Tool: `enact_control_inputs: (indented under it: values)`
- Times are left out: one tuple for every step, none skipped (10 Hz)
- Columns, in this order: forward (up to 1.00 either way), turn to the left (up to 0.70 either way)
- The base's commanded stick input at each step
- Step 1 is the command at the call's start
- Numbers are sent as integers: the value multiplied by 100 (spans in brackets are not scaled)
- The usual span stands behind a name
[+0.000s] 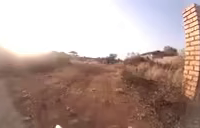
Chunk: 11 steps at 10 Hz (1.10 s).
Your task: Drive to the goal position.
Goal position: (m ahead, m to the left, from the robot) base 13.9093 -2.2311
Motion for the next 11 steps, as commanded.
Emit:
enact_control_inputs:
  values:
    - [70, 0]
    - [70, 0]
    - [70, 0]
    - [70, 0]
    - [70, 0]
    - [70, 0]
    - [70, 0]
    - [70, 0]
    - [70, 0]
    - [70, 0]
    - [70, 0]
